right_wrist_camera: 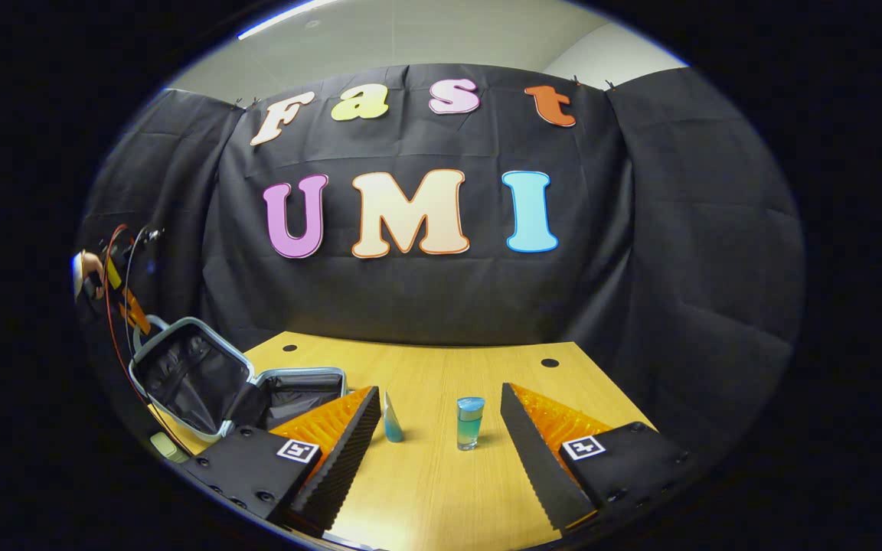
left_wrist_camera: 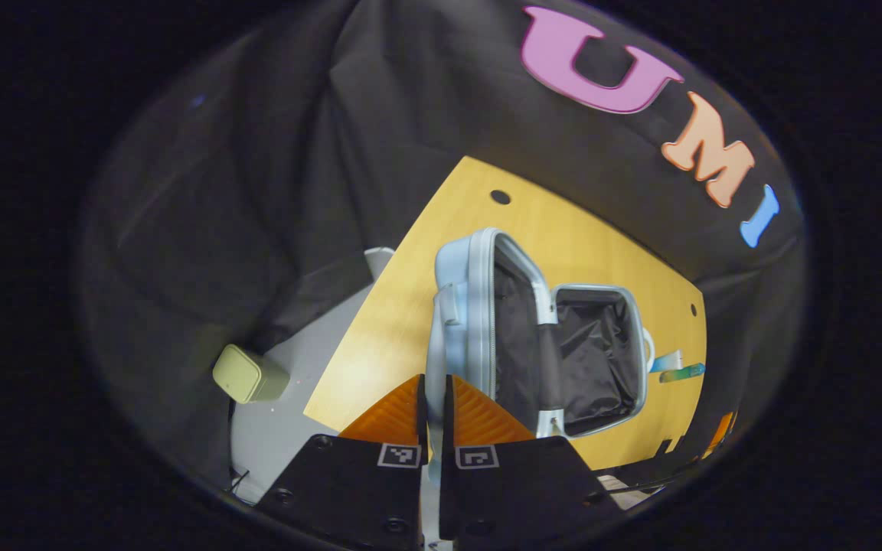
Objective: First open the suitcase, pack the skin care products into it, and then close the suitcase.
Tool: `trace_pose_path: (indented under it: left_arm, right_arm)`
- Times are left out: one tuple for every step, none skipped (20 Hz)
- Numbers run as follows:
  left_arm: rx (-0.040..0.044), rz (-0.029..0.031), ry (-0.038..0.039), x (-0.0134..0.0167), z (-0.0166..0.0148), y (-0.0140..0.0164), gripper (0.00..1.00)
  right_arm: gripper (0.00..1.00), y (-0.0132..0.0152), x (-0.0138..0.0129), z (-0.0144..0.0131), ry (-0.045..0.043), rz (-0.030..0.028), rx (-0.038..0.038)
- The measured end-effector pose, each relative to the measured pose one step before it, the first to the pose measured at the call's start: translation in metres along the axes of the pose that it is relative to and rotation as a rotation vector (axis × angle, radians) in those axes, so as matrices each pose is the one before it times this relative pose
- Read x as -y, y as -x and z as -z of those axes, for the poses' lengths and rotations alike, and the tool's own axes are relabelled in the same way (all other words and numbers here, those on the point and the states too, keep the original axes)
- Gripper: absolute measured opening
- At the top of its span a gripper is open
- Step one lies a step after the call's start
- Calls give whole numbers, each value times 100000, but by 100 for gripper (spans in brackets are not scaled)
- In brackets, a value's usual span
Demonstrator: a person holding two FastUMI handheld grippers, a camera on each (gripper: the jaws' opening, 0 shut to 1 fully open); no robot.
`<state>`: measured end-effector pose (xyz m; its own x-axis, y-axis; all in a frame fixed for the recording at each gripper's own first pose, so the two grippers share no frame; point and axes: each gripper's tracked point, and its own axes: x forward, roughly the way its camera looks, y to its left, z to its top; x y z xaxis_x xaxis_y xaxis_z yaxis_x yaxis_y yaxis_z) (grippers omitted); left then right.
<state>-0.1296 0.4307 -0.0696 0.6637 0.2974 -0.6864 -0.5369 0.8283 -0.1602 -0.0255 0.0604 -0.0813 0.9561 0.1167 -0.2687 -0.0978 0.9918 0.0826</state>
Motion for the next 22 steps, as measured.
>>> trace_pose_path:
  left_arm:
    - [-1968,-1465,1819,-1082,1068,-1115,2]
    - [-2462,-1593,1674,-1257,983,-1148,2]
    - [-2606,-604,916,-973,985,-889,2]
    - [-1483,-336,704,-779,698,-896,2]
    - [-1424,-20,249,-689,422,-895,2]
    - [-300,-581,161,-546,193,-862,2]
    - [-8,-358,400,-624,110,-912,2]
    - [-487,211,1142,-370,74,-614,2]
    - [38,-795,917,-687,-3,-699,2]
    - [-356,-2509,34,-915,-121,-343,4]
    - [92,-3367,-1228,-728,-91,-198,6]
    - [931,-1463,-1390,-332,-456,-50,8]
    - [688,86,-1295,108,-71,75,6]
    - [749,-533,-1825,226,-366,573,6]
    - [1422,-1112,-2689,306,-341,506,15]
    - [1688,-1801,-3724,159,-313,624,32]
    - [1867,-1506,-3971,339,-303,866,49]
    - [2244,-2780,-3846,194,-435,817,66]
    - [3266,-2910,-3324,372,-669,791,82]
    - [2275,-2551,-3098,382,-471,884,99]
    - [1425,-1116,-3314,967,-229,1214,98]
    - [2132,462,-3689,1269,-470,1160,96]
  right_arm:
    - [99,25,-144,122,-309,334,-104]
    - [99,75,-50,184,102,561,-304]
    - [99,76,98,80,445,638,-446]
    - [99,192,27,41,407,667,-232]
    - [99,221,256,-182,654,990,748]
    - [99,164,268,-159,450,1107,396]
    - [99,129,222,-49,120,768,-206]
    - [99,125,281,76,-51,941,-264]
    - [99,126,249,-35,-193,942,-303]
    - [99,232,152,-86,-291,771,19]
    - [99,138,189,-218,-364,617,279]
    - [99,113,227,-22,-262,731,342]
    - [99,77,283,-35,-113,772,138]
    - [99,79,185,284,-155,563,-172]
    - [99,-60,143,180,-348,326,-123]
    - [99,-57,125,230,-449,204,-235]
    - [99,-38,68,148,-368,11,-401]
    - [99,-69,53,258,-228,-263,-347]
    - [99,-147,74,147,0,-108,-389]
    - [99,-101,139,232,16,-277,-274]
    - [99,-191,80,68,-69,-372,-256]
    - [99,-101,83,58,-112,-573,-194]
